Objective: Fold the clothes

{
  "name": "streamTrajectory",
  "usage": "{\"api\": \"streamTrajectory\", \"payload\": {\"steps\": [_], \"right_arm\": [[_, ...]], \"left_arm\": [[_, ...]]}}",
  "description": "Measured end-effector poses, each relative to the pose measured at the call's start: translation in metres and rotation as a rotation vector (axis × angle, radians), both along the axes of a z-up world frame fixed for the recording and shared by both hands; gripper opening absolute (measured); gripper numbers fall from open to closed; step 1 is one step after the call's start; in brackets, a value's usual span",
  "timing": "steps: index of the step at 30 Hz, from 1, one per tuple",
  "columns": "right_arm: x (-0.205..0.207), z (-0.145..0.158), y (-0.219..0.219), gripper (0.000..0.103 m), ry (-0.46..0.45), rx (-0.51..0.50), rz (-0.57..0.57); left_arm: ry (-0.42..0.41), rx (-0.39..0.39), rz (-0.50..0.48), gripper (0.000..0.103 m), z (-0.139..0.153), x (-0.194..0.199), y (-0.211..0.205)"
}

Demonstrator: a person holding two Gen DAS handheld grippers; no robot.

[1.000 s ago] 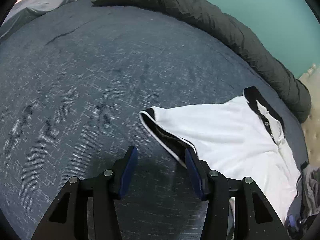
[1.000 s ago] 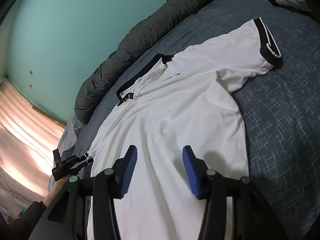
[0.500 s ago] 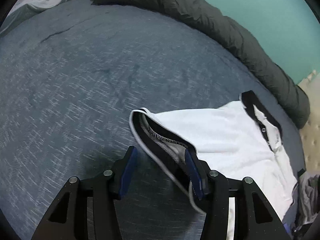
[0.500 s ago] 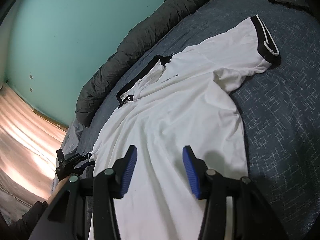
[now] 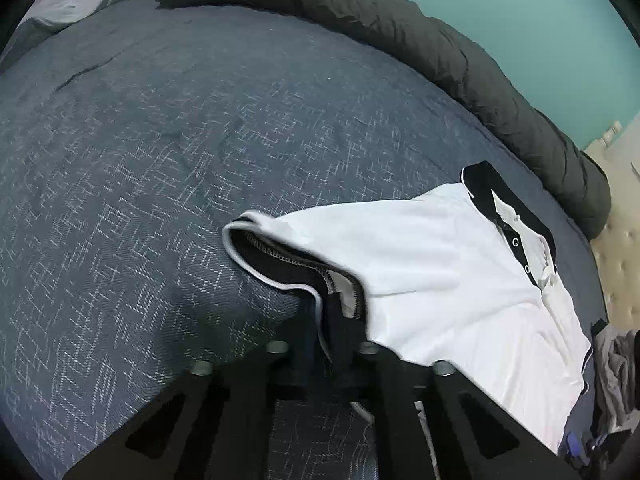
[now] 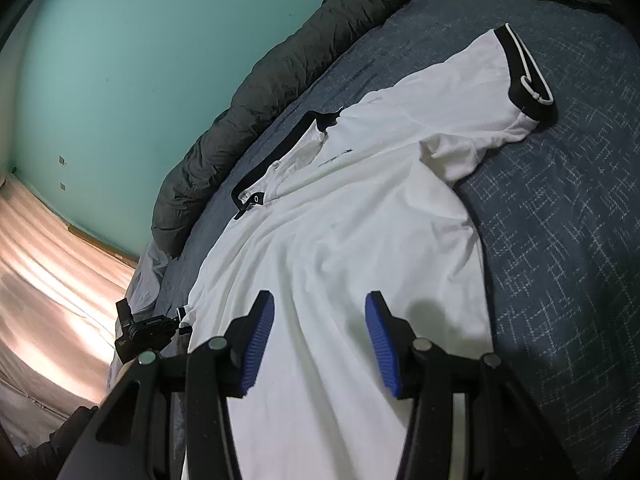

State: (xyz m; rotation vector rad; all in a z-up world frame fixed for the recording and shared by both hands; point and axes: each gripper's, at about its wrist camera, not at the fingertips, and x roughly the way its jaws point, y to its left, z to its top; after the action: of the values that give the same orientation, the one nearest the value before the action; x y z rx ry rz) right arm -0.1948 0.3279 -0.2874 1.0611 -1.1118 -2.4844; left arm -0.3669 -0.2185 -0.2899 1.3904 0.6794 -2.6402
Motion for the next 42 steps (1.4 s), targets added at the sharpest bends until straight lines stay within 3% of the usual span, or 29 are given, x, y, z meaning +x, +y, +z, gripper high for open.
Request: {"api": "streamTrajectory", "payload": {"steps": [10, 22, 23, 26, 32, 36, 40, 41, 42], "right_arm": [[0.0, 0.0, 0.0, 0.048, 0.001, -0.007, 0.004], [0.0, 0.0, -0.001, 0.048, -0.001, -0.014, 0.005], [0.0, 0.0, 0.0, 0.048, 0.001, -0.014, 0.004], [0.0, 0.0, 0.0, 0.048, 0.001, -0.017, 0.003], [0.0, 0.001, -0.001, 0.048, 0.004, -0.022, 0.005], [0.001, 0.002, -0.001, 0.048, 0.006, -0.026, 0.006], [0.001, 0.003, 0.001, 0.048, 0.008, -0.036, 0.003], [0.001, 0.004, 0.001, 0.048, 0.01, -0.038, 0.001], [0.0, 0.004, 0.002, 0.048, 0.011, -0.041, 0.0]], "left_arm": [[-0.017, 0.014, 0.021, 0.002, 0.011, 0.024, -0.027], [-0.062, 0.027, 0.012, 0.003, -0.005, 0.046, -0.04], [-0.062, 0.023, 0.008, 0.005, -0.005, 0.047, -0.04], [-0.052, -0.025, 0.017, 0.028, 0.007, 0.054, -0.04], [-0.004, -0.028, -0.064, 0.045, 0.037, 0.053, -0.018], [-0.014, -0.061, -0.184, 0.046, 0.043, 0.041, 0.017], [-0.047, -0.052, -0.199, 0.046, 0.032, 0.033, 0.029], [-0.055, -0.048, -0.19, 0.043, 0.028, 0.033, 0.027], [-0.061, -0.042, -0.175, 0.025, 0.023, 0.035, 0.024]]}}
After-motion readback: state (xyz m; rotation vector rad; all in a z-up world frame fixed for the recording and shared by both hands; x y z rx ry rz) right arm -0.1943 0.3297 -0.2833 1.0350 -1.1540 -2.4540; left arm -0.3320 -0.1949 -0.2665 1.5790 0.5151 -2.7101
